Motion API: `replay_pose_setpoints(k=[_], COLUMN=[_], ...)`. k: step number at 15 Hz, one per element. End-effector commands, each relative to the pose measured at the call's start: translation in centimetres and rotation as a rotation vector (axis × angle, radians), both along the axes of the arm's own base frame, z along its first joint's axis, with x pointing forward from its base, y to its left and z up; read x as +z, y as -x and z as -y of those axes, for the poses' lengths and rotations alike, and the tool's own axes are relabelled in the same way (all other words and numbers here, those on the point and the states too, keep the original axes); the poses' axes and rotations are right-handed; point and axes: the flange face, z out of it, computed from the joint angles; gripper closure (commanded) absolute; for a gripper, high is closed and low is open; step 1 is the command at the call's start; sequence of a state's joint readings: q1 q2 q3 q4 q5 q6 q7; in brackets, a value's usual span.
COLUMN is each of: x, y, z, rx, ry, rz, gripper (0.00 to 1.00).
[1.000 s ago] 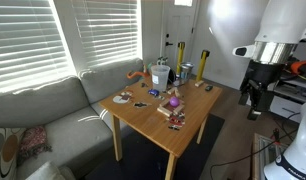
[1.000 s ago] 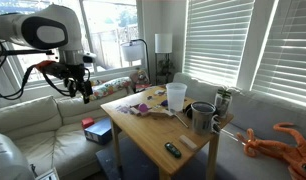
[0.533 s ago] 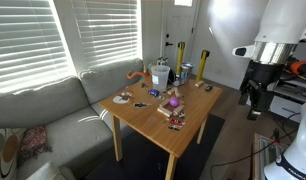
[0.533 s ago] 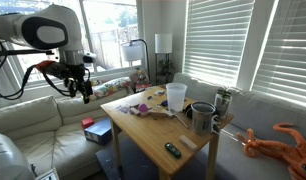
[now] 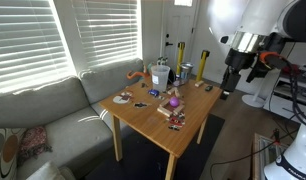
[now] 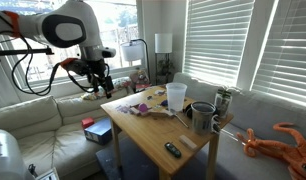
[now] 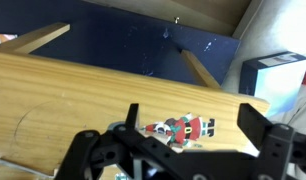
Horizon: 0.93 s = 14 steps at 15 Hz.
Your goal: Stack all the wooden blocks forming a square on top of the wooden block on the left, pick up the purple ball and put it in the clear frost cold cup
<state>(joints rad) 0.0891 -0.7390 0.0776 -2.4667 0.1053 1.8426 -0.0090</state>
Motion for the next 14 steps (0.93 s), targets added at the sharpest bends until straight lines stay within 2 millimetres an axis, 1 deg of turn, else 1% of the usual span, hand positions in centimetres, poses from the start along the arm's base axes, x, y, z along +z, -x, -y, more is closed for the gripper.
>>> replay_pose_setpoints(k=[1,6,10,11,12,14], x=[0.0,-1.8,-3.3,-3.2,-3.6,-3.9], y=[-5.3,-11.4,-14.7,-12.9,-13.4,-13.5], z=[0.2,-0.5,-0.5,-0.4,-0.3,-0.4], rx=[0.058,0.121,0.141,0.123,0.123,0.123], ry=[0.028,0.002,-0.039,-0.006,-0.008,-0.007], rz=[0.050,0.094,0.104,0.101,0.094,0.087], gripper=[0.00,0.00,0.00,0.00,0.00,0.00])
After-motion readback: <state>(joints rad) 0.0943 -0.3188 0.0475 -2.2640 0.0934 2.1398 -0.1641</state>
